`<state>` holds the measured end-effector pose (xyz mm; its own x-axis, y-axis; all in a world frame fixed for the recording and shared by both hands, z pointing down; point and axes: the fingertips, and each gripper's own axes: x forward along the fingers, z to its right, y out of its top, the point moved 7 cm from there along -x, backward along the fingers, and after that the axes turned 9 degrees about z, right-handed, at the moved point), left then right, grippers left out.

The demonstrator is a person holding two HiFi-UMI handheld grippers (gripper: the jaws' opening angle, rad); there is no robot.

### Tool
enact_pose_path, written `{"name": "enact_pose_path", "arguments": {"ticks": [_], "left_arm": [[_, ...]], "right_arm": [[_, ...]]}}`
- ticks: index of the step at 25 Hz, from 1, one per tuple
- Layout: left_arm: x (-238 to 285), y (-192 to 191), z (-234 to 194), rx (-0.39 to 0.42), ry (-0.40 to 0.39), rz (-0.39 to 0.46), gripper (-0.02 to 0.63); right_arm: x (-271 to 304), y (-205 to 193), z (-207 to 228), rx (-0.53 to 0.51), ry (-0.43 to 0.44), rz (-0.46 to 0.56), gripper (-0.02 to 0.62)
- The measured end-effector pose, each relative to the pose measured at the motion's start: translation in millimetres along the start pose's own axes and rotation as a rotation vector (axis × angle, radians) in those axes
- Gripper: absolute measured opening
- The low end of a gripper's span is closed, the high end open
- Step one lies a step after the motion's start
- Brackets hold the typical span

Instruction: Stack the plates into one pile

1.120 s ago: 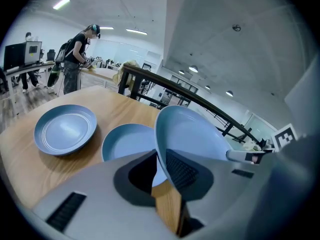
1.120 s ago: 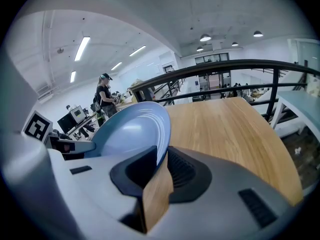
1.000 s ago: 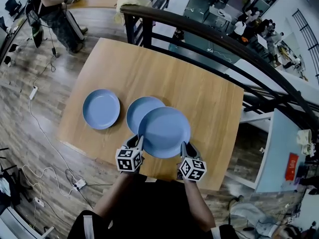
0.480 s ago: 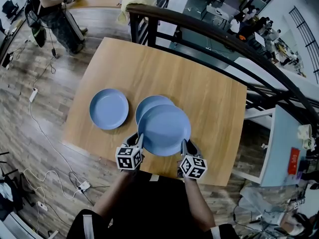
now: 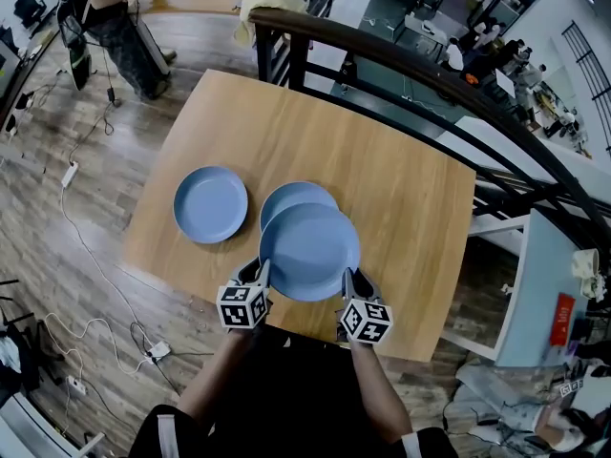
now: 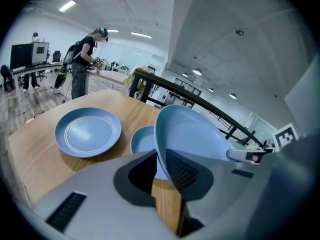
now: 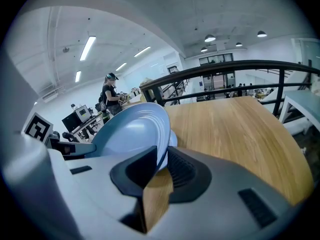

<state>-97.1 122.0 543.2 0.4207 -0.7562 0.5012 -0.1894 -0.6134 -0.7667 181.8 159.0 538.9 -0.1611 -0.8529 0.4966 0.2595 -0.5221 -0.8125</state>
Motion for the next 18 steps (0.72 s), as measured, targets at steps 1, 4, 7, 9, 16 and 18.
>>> {"name": "enact_pose_path", "arguments": {"ticks": [1,4,7,9,16,18], "left_arm": [[-1.7,-0.5,1.5,-0.002,0.009,0.004,0.069],[-6.0,-1.9,3.5,-0.006,0.037,0.016,0.067],[-12.2,-5.1,7.3,-0.015,0.062,0.023,0.069],[-15.1,-6.8,10.1,-0.018,0.080,0.031,0.069],[-26.3,-9.9,18.2,0.000,0.115,0.048,0.069],[-25.0,-8.5,18.7,0.004,0.117,0.052,0.070]], "right_arm": [[0.5,0.1,1.2,0.000,0.009,-0.003,0.080],[3.3,0.0,2.9,-0.005,0.042,-0.009,0.080],[2.5,1.4,4.8,-0.008,0.071,-0.015,0.080],[2.8,2.8,6.4,-0.013,0.089,-0.016,0.080],[0.5,3.5,9.1,-0.023,0.138,-0.016,0.080],[2.3,3.5,9.7,-0.023,0.140,-0.018,0.081]]}}
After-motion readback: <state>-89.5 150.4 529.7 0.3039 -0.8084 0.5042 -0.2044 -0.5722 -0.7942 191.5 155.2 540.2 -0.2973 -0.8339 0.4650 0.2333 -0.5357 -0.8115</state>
